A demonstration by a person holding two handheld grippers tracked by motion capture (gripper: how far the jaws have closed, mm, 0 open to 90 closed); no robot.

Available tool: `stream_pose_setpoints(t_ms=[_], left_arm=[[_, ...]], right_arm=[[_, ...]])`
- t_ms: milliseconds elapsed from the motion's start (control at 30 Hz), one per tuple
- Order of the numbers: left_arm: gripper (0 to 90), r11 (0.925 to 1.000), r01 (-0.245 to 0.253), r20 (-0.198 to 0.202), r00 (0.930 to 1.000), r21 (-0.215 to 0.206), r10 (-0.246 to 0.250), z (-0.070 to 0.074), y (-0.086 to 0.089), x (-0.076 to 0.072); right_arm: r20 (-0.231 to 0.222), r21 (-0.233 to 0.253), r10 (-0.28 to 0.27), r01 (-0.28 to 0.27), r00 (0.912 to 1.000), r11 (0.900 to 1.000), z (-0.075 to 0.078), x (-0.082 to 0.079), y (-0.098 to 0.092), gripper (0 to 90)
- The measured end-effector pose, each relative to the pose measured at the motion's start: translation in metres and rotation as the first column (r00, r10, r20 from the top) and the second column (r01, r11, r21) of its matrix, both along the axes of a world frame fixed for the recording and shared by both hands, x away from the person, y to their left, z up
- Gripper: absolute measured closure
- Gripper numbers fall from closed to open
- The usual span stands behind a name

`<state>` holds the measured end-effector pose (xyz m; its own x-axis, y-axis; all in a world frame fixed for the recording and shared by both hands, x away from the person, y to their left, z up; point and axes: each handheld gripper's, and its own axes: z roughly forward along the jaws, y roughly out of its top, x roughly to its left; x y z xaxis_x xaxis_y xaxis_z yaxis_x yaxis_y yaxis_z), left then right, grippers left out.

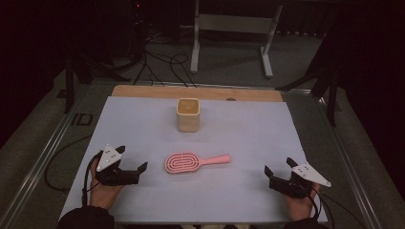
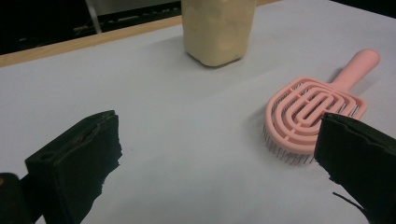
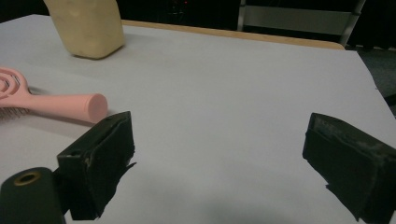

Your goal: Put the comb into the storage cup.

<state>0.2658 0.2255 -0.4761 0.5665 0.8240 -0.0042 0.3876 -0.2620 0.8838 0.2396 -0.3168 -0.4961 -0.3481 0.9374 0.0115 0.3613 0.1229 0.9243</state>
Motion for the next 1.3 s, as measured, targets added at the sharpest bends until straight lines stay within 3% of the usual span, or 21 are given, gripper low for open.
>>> stream_pose_setpoints(t_ms=[967, 1167, 1300], left_arm=[[4.3, 0.9995, 0.027, -0.026, 0.9993, 0.019, -0.027, 0.002, -0.020, 0.010], [19.0, 0.9988, 0.018, -0.040, 0.9991, 0.045, -0.016, 0.000, -0.028, 0.011], [41.6, 0.9984, 0.038, -0.083, 0.9960, 0.042, -0.034, -0.004, -0.031, 0.015]], right_arm=[[-0.001, 0.005, -0.006, 0.006, 1.0000, 1.000, 0.000, 0.000, -0.002, 8.6], [0.000, 0.006, -0.007, 0.007, 1.0000, 1.000, 0.000, 0.000, -0.002, 8.7], [0.000, 0.005, -0.006, 0.006, 1.0000, 1.000, 0.000, 0.000, -0.002, 8.6]])
